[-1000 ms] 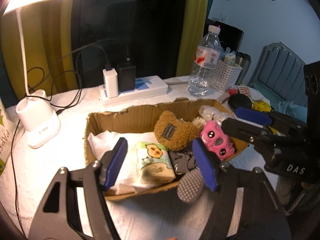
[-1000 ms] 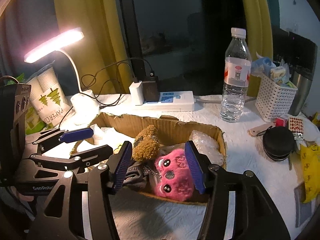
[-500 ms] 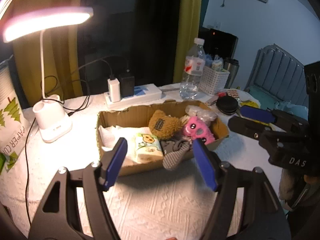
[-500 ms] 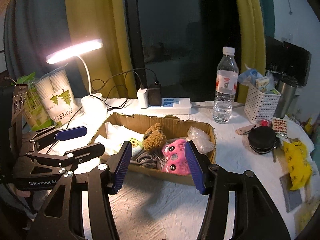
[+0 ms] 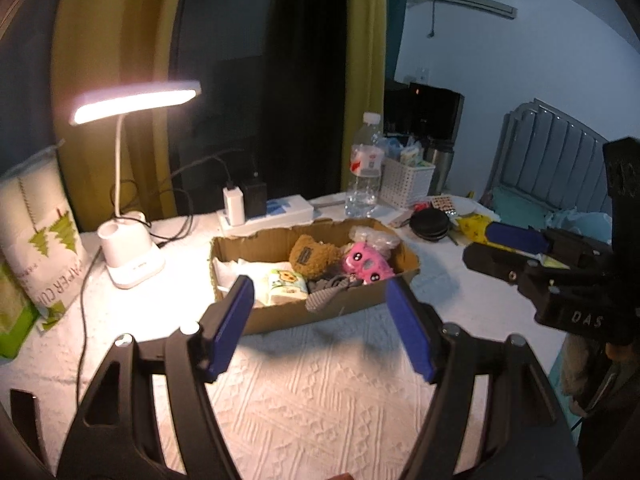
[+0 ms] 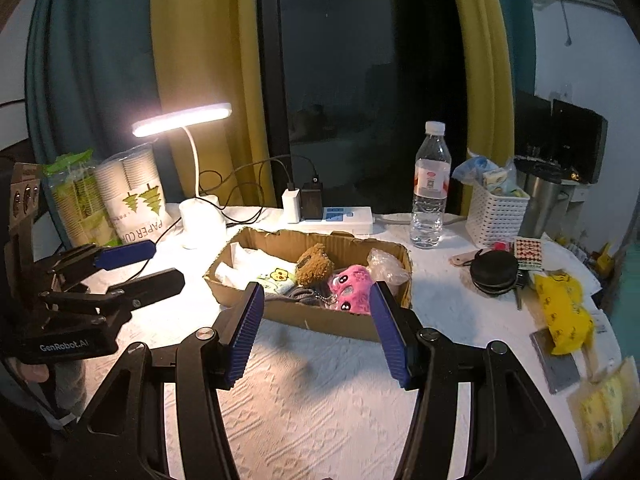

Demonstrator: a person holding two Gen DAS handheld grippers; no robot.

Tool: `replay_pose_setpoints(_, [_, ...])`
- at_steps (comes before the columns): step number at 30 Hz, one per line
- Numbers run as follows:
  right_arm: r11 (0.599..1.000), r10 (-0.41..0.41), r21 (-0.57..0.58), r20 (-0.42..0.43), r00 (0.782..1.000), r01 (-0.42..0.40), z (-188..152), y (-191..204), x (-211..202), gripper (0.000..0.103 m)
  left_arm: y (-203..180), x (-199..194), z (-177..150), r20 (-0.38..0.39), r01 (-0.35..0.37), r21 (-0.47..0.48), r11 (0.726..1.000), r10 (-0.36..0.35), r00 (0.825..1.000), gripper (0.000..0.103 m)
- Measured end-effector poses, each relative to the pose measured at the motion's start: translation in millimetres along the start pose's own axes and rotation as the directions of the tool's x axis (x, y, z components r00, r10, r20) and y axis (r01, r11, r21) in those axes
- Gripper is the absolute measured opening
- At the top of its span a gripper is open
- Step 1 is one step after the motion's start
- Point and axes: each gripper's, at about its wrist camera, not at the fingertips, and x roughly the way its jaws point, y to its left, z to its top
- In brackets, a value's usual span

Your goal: Organize soft objects

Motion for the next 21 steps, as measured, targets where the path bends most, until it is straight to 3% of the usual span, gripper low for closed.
replay_pose_setpoints(4, [1.000, -0.010, -0.001, 0.018, 1.000, 0.010, -4.3, 3.3, -17.2, 0.058, -6.3, -24.3, -1.9, 0.040, -0.005, 0.012, 1.000, 0.004, 0.999, 0.071])
replay_pose_setpoints(8, [1.000, -0.025, 0.000, 0.049, 0.998, 0.025, -7.0, 7.2, -40.5, 0.061, -11.1, -47.8, -0.2, 0.084, 0.006, 0.007, 1.000, -0.006, 0.996, 0.090])
replay_pose_setpoints(14, [0.998, -0.056, 0.005, 0.097, 0.994, 0.056, -4.7, 12.8, -73.3, 0.066, -25.6, -79.5, 3.7, 0.138, 0.007, 0.032, 0.999, -0.011, 0.990, 0.092])
replay_pose_setpoints(21, [0.997, -0.077, 0.016, 0.125, 0.989, 0.075, -0.6, 22.6, -107.0, 0.068, -27.9, -117.1, 8.7, 0.177, 0.021, -0.015, 1.000, -0.018, 0.984, 0.092])
